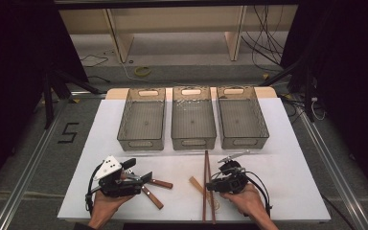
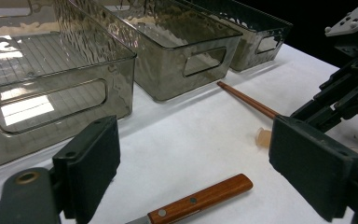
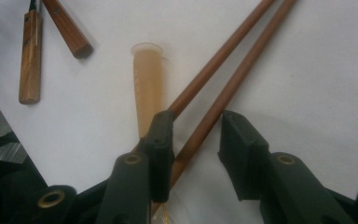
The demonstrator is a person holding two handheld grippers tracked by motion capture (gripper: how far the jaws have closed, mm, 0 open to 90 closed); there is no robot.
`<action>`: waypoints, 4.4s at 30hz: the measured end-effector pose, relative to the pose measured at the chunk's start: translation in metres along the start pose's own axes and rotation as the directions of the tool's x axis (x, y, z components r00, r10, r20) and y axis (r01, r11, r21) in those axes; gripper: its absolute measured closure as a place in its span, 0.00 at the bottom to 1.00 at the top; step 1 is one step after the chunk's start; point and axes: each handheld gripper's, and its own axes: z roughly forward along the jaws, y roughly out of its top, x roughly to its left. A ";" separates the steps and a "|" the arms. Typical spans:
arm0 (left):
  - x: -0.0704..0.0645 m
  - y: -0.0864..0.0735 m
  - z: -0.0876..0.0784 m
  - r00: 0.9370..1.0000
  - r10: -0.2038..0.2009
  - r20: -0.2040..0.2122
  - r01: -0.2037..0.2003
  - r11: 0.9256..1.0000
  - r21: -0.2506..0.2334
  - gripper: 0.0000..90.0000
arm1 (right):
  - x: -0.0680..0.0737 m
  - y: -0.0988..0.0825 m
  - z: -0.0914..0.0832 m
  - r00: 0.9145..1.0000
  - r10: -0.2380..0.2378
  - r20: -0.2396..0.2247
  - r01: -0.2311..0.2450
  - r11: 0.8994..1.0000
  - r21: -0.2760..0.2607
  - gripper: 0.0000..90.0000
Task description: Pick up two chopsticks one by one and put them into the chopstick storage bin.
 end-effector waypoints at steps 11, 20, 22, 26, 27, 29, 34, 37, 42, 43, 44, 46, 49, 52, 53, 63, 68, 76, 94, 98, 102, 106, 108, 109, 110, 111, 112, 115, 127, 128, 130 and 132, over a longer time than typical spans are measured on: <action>0.000 0.000 0.000 1.000 0.000 0.000 0.000 1.000 0.000 0.18 | 0.001 0.003 0.003 1.000 0.021 -0.006 -0.021 1.000 0.002 0.79; 0.000 0.000 0.000 1.000 0.001 0.000 -0.001 1.000 0.001 0.18 | 0.000 0.008 0.006 0.999 0.030 -0.016 -0.030 1.000 -0.002 0.83; 0.000 0.000 0.000 1.000 0.002 0.000 -0.002 1.000 0.001 0.18 | -0.002 0.010 0.006 0.999 0.034 -0.020 -0.035 0.999 -0.007 0.84; 0.001 0.000 0.000 1.000 0.003 -0.001 -0.003 1.000 0.001 0.18 | 0.000 0.010 0.005 0.999 0.032 -0.020 -0.033 0.999 -0.020 0.87; 0.000 0.000 0.000 1.000 0.003 -0.001 -0.003 1.000 0.002 0.18 | -0.001 0.010 0.005 0.999 0.035 -0.022 -0.035 0.999 -0.022 0.87; 0.000 0.000 0.000 1.000 0.001 -0.001 -0.001 1.000 0.002 0.18 | -0.001 0.010 0.005 0.999 0.039 -0.022 -0.040 0.999 -0.021 0.87; 0.001 0.000 0.000 1.000 0.003 -0.001 -0.003 1.000 0.001 0.18 | 0.001 0.009 0.008 0.999 0.037 -0.018 -0.037 0.999 0.002 0.82; 0.001 0.000 0.000 1.000 0.002 -0.001 -0.002 1.000 0.002 0.18 | 0.001 0.010 0.008 0.999 0.041 -0.014 -0.041 0.999 0.006 0.83; 0.001 0.000 0.000 1.000 0.001 -0.002 -0.001 1.000 0.001 0.18 | 0.001 0.010 0.008 0.998 0.049 -0.025 -0.049 0.999 0.013 0.84; 0.001 0.000 0.000 1.000 0.001 -0.001 -0.001 1.000 0.001 0.18 | 0.001 0.010 0.009 0.999 0.048 -0.024 -0.048 0.999 0.014 0.84; 0.001 0.000 0.000 1.000 0.001 -0.002 -0.001 1.000 0.001 0.18 | 0.001 0.010 0.009 0.999 0.049 -0.022 -0.048 0.999 0.017 0.84; 0.001 0.000 0.000 1.000 0.001 -0.001 -0.001 1.000 0.001 0.18 | 0.002 0.011 0.009 0.999 0.048 -0.023 -0.048 0.999 0.019 0.85; 0.001 0.000 0.000 1.000 0.001 -0.002 -0.001 1.000 0.001 0.18 | 0.002 0.011 0.010 0.997 0.059 -0.040 -0.059 0.998 0.020 0.87; 0.001 0.000 0.000 1.000 0.001 -0.002 -0.001 1.000 0.000 0.18 | 0.002 0.012 0.009 0.997 0.063 -0.040 -0.062 0.998 0.009 0.89; 0.001 0.000 0.000 1.000 0.001 -0.002 -0.001 1.000 0.000 0.18 | 0.002 0.012 0.009 0.997 0.066 -0.042 -0.065 0.998 0.007 0.90; 0.001 0.000 0.000 1.000 0.000 -0.001 0.000 1.000 0.002 0.18 | 0.002 0.014 0.012 0.995 0.088 -0.053 -0.088 0.996 -0.004 0.92; 0.001 0.000 0.000 1.000 -0.003 -0.001 0.003 1.000 -0.002 0.18 | 0.004 0.015 0.013 0.995 0.085 -0.045 -0.085 0.996 0.007 0.91; 0.001 0.001 0.001 1.000 -0.003 -0.001 0.003 1.000 -0.001 0.18 | 0.004 0.015 0.016 0.995 0.085 -0.043 -0.084 0.996 0.012 0.90; 0.002 0.001 0.000 1.000 -0.003 -0.001 0.003 1.000 0.000 0.18 | 0.004 0.015 0.015 0.991 0.112 -0.075 -0.115 0.993 -0.032 0.95; 0.002 0.001 0.000 1.000 -0.003 -0.002 0.003 1.000 -0.001 0.18 | 0.002 0.015 0.009 0.992 0.104 -0.073 -0.108 0.993 -0.055 0.95; 0.002 0.001 0.001 1.000 -0.005 -0.001 0.005 1.000 0.001 0.18 | 0.003 0.018 0.002 0.994 0.085 -0.074 -0.091 0.993 -0.079 0.95; 0.002 0.001 0.001 1.000 -0.004 -0.003 0.004 1.000 0.001 0.18 | 0.005 0.021 -0.006 0.996 0.057 -0.075 -0.065 0.992 -0.105 0.95; 0.003 0.001 0.000 1.000 0.000 -0.004 0.000 1.000 -0.001 0.18 | 0.007 0.023 -0.010 0.996 0.031 -0.083 -0.041 0.992 -0.122 0.95; 0.003 0.002 0.001 1.000 -0.003 -0.002 0.003 1.000 -0.005 0.18 | 0.009 0.024 -0.012 0.997 0.008 -0.075 -0.017 0.993 -0.119 0.95; 0.003 0.002 0.001 1.000 -0.003 -0.001 0.003 1.000 -0.005 0.18 | 0.011 0.025 -0.014 0.997 -0.013 -0.070 0.005 0.993 -0.120 0.95; 0.003 0.002 0.001 1.000 -0.004 0.002 0.004 1.000 -0.004 0.18 | 0.012 0.027 -0.016 0.997 -0.034 -0.067 0.025 0.992 -0.122 0.95; 0.004 0.003 0.002 1.000 0.001 0.006 -0.001 1.000 0.000 0.18 | 0.014 0.029 -0.019 0.997 -0.048 -0.066 0.040 0.992 -0.120 0.95; 0.004 0.006 0.006 1.000 0.012 0.013 -0.012 1.000 0.009 0.18 | 0.019 0.032 -0.024 0.992 -0.108 -0.070 0.099 0.988 -0.118 0.95; -0.009 0.026 0.033 0.978 0.181 0.107 -0.195 0.970 0.143 0.18 | 0.046 0.038 -0.033 0.945 -0.320 -0.071 0.317 0.947 -0.052 0.95; -0.010 0.028 0.035 0.975 0.188 0.119 -0.205 0.967 0.149 0.18 | 0.048 0.037 -0.033 0.942 -0.329 -0.071 0.327 0.944 -0.038 0.95; -0.012 0.031 0.039 0.963 0.227 0.143 -0.250 0.952 0.177 0.19 | 0.049 0.037 -0.032 0.932 -0.355 -0.078 0.354 0.935 -0.022 0.95; -0.017 0.033 0.042 0.947 0.278 0.162 -0.308 0.929 0.204 0.19 | 0.050 0.036 -0.031 0.924 -0.373 -0.081 0.374 0.928 -0.003 0.95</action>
